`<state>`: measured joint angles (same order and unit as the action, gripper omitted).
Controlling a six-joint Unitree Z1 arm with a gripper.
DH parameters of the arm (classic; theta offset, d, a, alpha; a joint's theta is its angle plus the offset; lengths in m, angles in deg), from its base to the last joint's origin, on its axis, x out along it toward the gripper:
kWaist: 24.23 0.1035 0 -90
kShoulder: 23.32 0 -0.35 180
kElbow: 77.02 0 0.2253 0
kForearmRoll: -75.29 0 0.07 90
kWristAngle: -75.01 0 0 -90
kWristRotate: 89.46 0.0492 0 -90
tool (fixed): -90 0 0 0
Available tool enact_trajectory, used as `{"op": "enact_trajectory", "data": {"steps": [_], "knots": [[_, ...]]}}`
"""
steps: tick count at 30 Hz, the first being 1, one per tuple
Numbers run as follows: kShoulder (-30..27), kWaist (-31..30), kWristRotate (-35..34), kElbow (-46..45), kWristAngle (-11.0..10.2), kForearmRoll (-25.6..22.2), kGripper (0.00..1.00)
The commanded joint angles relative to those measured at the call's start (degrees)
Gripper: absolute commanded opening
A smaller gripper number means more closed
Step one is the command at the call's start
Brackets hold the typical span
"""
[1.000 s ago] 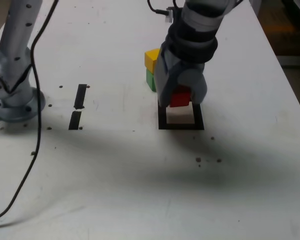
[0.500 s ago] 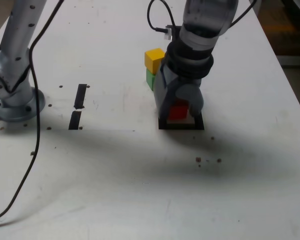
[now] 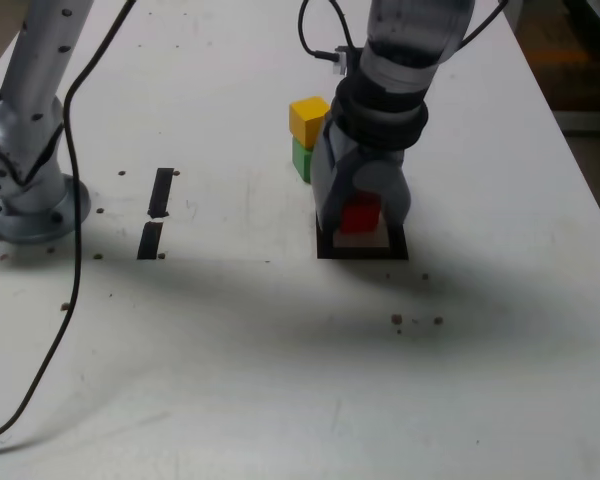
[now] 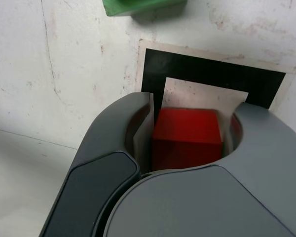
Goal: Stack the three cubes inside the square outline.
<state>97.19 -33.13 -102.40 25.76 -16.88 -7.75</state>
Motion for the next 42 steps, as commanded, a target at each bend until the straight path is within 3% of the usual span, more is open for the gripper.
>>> {"op": "enact_trajectory", "data": {"steps": [1, 6, 10, 14, 18, 23, 26, 30, 34, 42], "knots": [[-0.1, 0.2, 0.7, 0.0, 0.6, -0.1, 0.76], [0.4, 0.3, 1.6, -0.6, 2.0, -0.2, 0.88], [-1.0, 0.3, 0.8, -0.1, 1.2, -2.0, 0.98], [-7.1, 0.4, -0.9, 1.1, -2.1, -7.4, 1.00], [-16.8, 1.9, -2.0, 1.6, -6.3, -11.8, 1.00], [-26.3, 8.3, -1.3, 0.3, -9.5, -15.3, 0.99], [-27.5, 13.8, 0.7, -0.9, -8.9, -16.0, 0.99], [-23.3, 19.5, 3.7, -0.7, -6.0, -15.4, 0.98], [-18.9, 21.3, 5.2, 0.4, -4.1, -14.0, 0.97], [-14.3, 22.2, 6.4, 0.5, -2.8, -10.8, 0.95]]}}
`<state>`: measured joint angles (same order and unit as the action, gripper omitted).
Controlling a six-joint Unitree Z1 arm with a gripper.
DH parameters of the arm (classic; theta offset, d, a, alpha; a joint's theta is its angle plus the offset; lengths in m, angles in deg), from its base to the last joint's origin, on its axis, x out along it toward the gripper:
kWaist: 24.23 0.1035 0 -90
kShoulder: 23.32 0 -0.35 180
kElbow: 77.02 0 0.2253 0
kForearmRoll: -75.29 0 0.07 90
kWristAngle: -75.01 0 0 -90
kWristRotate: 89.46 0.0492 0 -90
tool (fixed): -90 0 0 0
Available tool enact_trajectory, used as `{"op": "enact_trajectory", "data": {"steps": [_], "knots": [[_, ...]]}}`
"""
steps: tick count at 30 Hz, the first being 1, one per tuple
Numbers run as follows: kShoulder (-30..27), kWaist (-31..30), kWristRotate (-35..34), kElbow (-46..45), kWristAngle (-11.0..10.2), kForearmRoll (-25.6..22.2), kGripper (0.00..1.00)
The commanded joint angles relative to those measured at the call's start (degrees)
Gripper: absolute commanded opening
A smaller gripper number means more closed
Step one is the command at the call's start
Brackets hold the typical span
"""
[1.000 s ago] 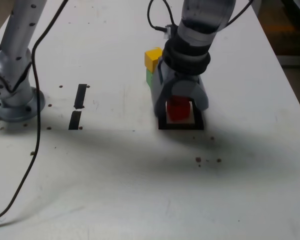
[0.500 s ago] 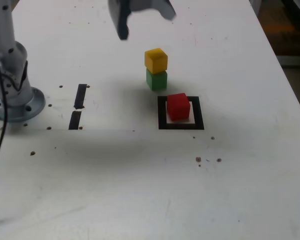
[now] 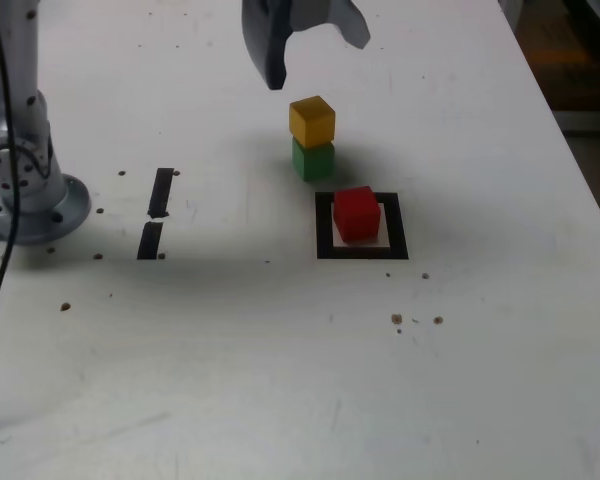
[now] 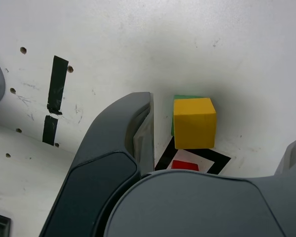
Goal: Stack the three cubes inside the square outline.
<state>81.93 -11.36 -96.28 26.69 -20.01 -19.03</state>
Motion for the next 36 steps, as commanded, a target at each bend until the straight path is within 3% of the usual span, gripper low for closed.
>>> {"op": "enact_trajectory", "data": {"steps": [1, 12, 17, 23, 36], "knots": [[1.5, 0.7, 0.5, -0.7, 0.6, 0.7, 0.95], [6.5, 1.2, 1.9, -4.9, 4.6, 7.2, 0.92], [8.2, 0.8, 2.0, -6.3, 5.0, 9.1, 0.89], [8.9, 0.7, 2.1, -4.6, 4.9, 7.0, 0.83], [8.5, 0.6, 2.1, -3.9, 5.8, 6.0, 0.52]]}}
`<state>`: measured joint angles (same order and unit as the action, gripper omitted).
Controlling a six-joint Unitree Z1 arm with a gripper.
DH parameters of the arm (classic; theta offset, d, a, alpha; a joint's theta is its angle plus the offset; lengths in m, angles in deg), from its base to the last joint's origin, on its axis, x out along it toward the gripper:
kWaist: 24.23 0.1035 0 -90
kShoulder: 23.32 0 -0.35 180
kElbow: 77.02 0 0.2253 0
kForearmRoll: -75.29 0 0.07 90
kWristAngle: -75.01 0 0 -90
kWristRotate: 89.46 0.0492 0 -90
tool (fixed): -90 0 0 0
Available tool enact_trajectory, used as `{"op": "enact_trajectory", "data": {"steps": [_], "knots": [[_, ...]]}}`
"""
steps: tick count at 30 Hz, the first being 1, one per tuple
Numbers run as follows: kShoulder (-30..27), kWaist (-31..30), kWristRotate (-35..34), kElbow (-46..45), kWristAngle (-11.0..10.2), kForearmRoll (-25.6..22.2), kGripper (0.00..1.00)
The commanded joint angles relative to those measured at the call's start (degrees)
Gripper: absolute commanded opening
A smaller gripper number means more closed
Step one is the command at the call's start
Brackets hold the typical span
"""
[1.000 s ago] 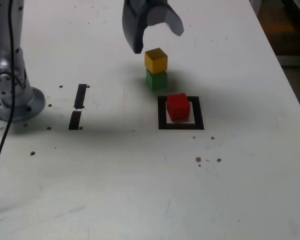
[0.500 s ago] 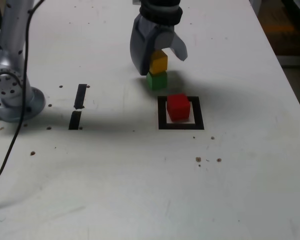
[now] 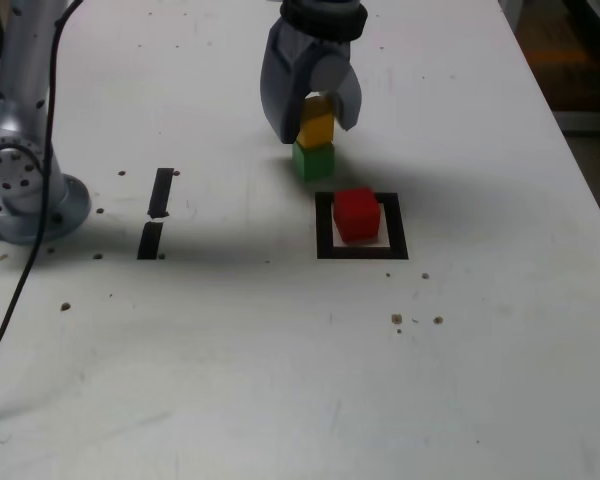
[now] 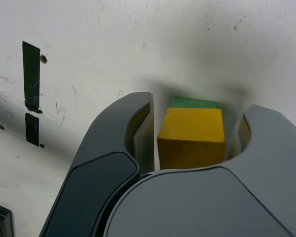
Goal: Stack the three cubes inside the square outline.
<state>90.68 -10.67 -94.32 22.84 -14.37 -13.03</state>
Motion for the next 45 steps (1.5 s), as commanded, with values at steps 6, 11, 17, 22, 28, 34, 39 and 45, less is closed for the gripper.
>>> {"op": "enact_trajectory", "data": {"steps": [6, 11, 17, 22, 28, 34, 39, 45], "knots": [[-1.0, -0.1, 0.1, 0.6, 0.5, 0.3, 0.39], [-2.9, -0.4, -0.3, 1.2, -0.5, 0.2, 0.37], [-8.4, -2.8, 1.1, 3.3, -1.3, -4.9, 0.36], [-10.9, -10.2, -1.5, 4.7, -1.5, -7.6, 0.35], [-6.3, -21.4, -10.5, 7.8, -1.9, -7.5, 0.35], [-0.7, -24.6, -13.0, 9.9, -0.4, -6.9, 0.35], [2.4, -24.5, -12.3, 12.0, -0.4, -6.5, 0.35], [5.7, -24.2, -11.8, 12.9, 0.1, -6.2, 0.35]]}}
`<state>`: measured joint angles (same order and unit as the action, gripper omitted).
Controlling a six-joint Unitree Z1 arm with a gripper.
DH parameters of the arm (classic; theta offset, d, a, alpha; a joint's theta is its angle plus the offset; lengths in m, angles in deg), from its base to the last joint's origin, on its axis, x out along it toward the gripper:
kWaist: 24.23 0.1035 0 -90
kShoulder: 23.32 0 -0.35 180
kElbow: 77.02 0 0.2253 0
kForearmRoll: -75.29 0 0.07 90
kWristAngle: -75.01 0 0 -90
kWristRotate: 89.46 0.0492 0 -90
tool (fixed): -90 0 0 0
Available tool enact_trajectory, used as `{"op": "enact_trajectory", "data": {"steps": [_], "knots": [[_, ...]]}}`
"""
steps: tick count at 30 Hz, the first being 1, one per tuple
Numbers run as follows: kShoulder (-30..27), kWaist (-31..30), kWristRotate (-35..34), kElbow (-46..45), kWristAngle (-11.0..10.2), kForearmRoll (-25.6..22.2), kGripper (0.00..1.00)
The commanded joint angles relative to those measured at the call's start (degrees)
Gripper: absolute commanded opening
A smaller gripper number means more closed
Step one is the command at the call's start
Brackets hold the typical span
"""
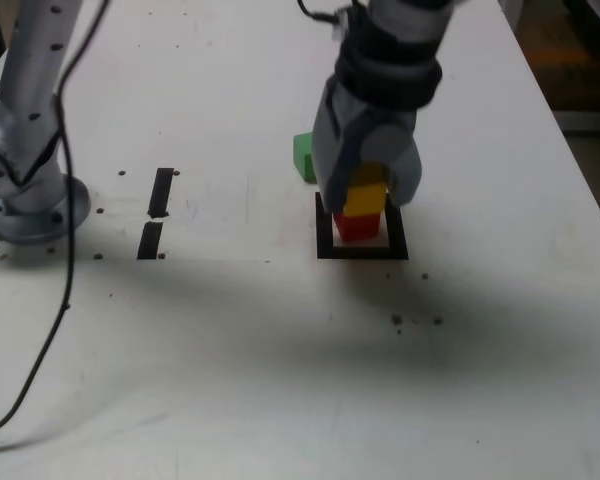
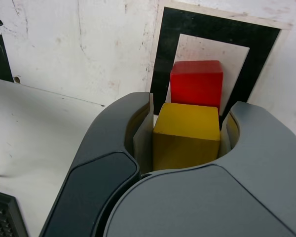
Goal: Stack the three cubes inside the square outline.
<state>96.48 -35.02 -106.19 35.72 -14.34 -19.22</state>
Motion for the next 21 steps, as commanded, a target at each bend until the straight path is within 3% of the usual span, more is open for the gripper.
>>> {"op": "enact_trajectory", "data": {"steps": [1, 15, 21], "knots": [[0.2, 0.3, 0.2, -0.2, 0.1, 0.0, 0.35], [-0.7, 2.5, 2.2, -1.1, 0.2, -0.4, 0.38], [-0.6, 3.1, 2.8, -1.5, 0.5, -0.2, 0.46]]}}
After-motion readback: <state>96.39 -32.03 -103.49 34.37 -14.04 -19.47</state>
